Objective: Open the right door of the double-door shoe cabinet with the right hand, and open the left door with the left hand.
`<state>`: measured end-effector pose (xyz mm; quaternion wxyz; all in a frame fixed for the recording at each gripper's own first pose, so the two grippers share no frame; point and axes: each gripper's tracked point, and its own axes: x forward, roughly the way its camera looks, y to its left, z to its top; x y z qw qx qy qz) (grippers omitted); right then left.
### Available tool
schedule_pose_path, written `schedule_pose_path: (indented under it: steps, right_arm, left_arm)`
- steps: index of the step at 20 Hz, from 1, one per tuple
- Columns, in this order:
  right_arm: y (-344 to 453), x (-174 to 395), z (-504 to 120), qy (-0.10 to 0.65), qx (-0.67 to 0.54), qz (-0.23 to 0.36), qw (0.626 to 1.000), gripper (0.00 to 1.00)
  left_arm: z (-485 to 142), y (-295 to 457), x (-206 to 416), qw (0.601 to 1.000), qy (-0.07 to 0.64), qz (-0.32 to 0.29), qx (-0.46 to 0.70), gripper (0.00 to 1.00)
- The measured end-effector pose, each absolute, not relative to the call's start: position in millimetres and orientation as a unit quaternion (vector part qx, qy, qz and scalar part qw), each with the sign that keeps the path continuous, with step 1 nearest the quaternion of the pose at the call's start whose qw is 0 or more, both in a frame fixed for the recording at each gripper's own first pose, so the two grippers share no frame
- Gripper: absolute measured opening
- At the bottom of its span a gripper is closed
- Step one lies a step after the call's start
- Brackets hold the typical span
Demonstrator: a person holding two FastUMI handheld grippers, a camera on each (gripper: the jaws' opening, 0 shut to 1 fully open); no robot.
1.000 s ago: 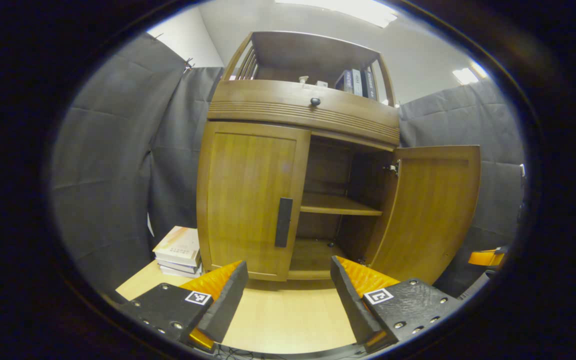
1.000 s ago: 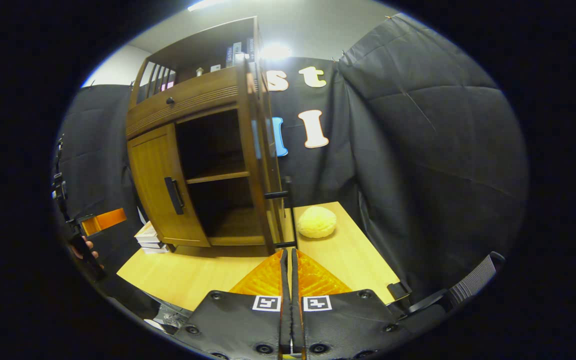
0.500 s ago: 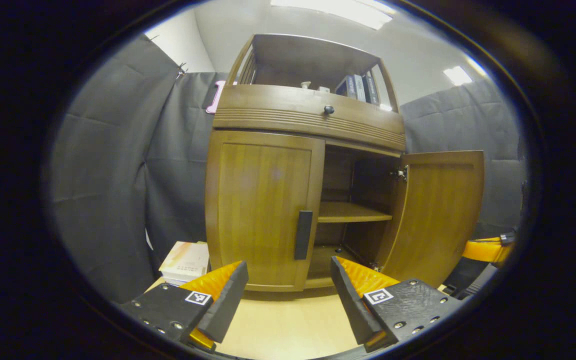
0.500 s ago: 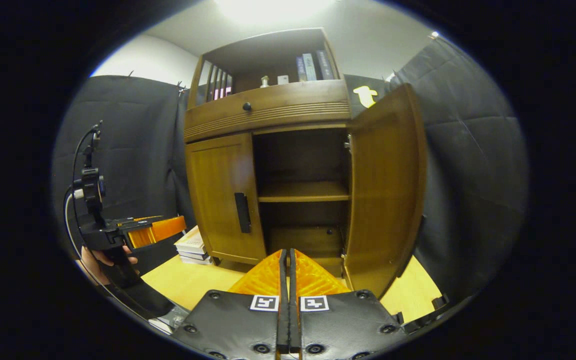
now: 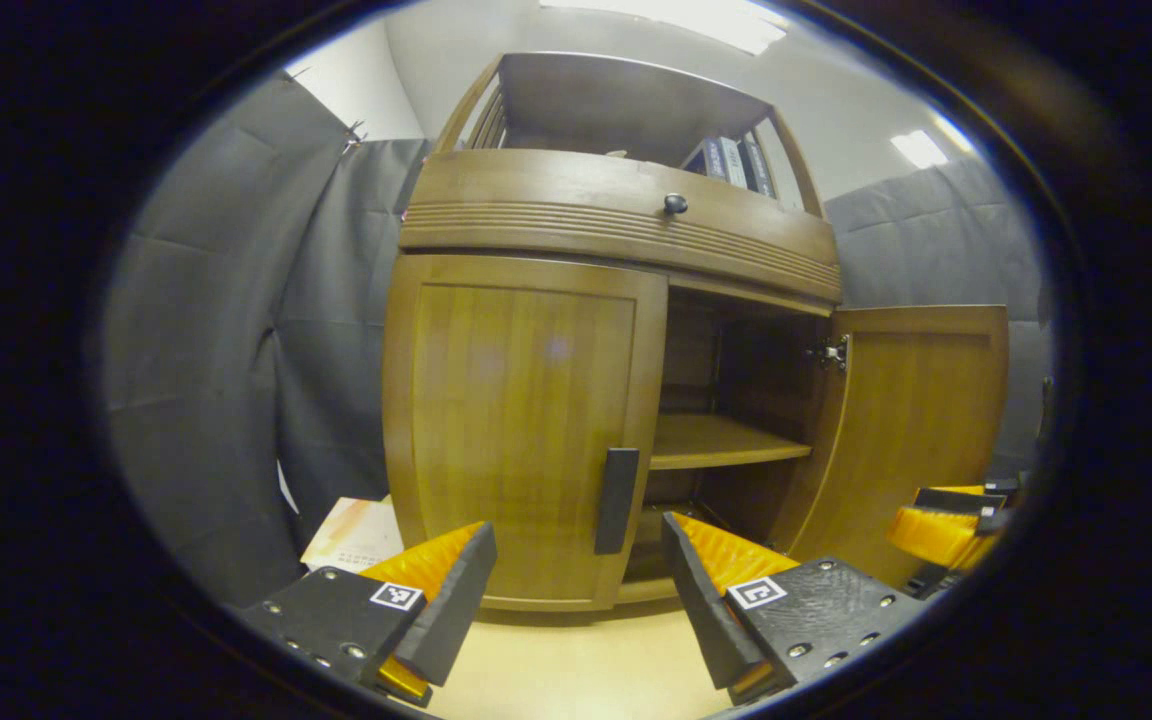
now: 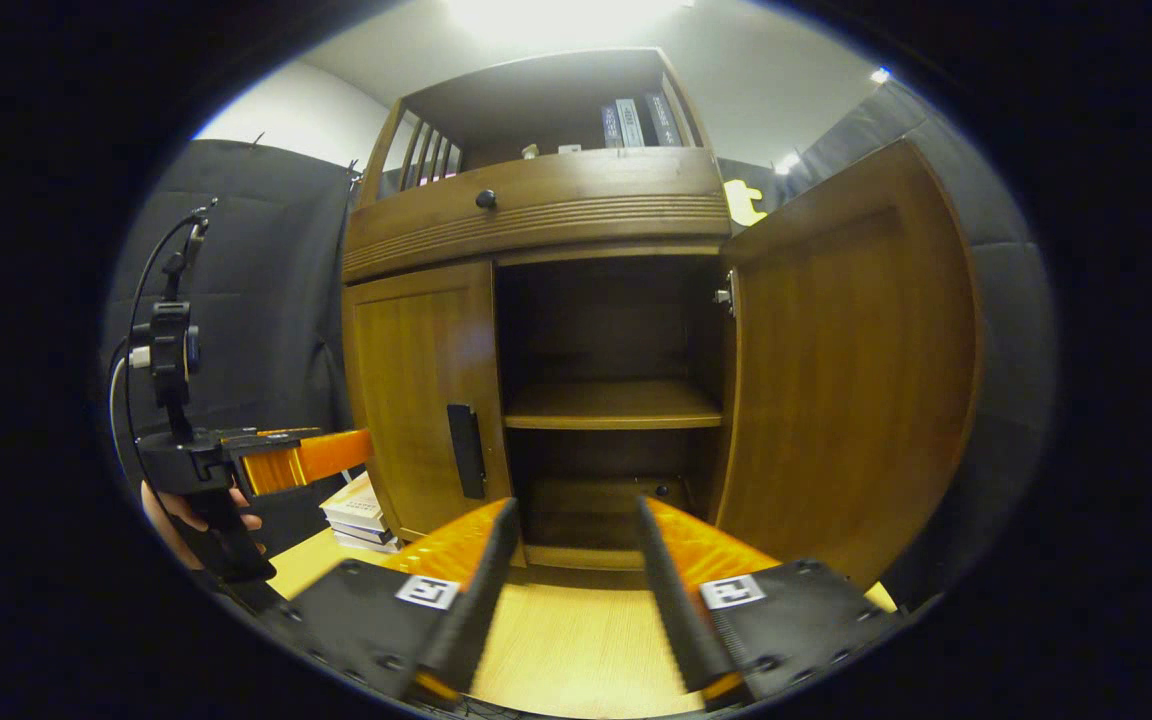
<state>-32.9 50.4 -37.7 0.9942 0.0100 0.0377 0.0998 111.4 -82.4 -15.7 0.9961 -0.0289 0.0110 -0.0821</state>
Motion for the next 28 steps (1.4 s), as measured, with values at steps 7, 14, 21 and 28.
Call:
schedule_pose_path:
  steps: [7, 14, 21, 28]
  right_arm:
    - [42, 10, -39, 0.034, 0.017, 0.077, 0.996, 0.93]
    - [40, 39, -42, 0.035, 0.013, 0.075, 0.997, 0.97]
    - [34, 50, -45, 0.038, 0.008, 0.067, 0.997, 0.93]
    - [27, 65, -48, 0.037, 0.005, 0.068, 0.997, 0.93]
  left_arm:
    - [-21, -106, 174, 0.996, 0.018, -0.088, -0.014, 0.94]
    - [-39, -129, 224, 0.996, 0.030, -0.081, 0.007, 0.94]
    - [-55, -139, 259, 0.996, 0.039, -0.078, -0.001, 0.84]
    - [-61, -146, 270, 0.998, 0.031, -0.059, 0.010, 0.41]
